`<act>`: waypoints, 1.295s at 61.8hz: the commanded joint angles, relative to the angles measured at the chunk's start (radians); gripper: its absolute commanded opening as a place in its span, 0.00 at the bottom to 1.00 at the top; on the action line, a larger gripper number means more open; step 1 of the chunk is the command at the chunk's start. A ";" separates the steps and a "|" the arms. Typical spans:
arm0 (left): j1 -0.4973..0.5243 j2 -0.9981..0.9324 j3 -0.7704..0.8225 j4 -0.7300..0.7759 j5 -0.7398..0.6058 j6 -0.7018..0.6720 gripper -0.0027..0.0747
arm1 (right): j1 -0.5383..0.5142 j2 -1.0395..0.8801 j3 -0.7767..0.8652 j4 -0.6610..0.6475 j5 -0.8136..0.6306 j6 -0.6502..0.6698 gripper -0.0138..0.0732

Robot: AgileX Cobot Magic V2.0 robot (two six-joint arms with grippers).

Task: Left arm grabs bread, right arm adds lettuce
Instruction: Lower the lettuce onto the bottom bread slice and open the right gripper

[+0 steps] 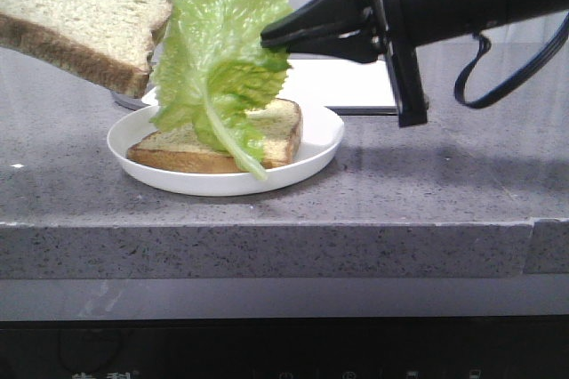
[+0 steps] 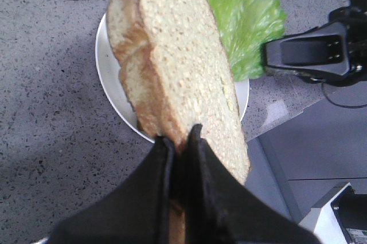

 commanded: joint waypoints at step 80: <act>0.001 -0.024 -0.024 -0.070 -0.021 0.001 0.01 | -0.001 0.066 -0.156 -0.096 -0.100 -0.027 0.35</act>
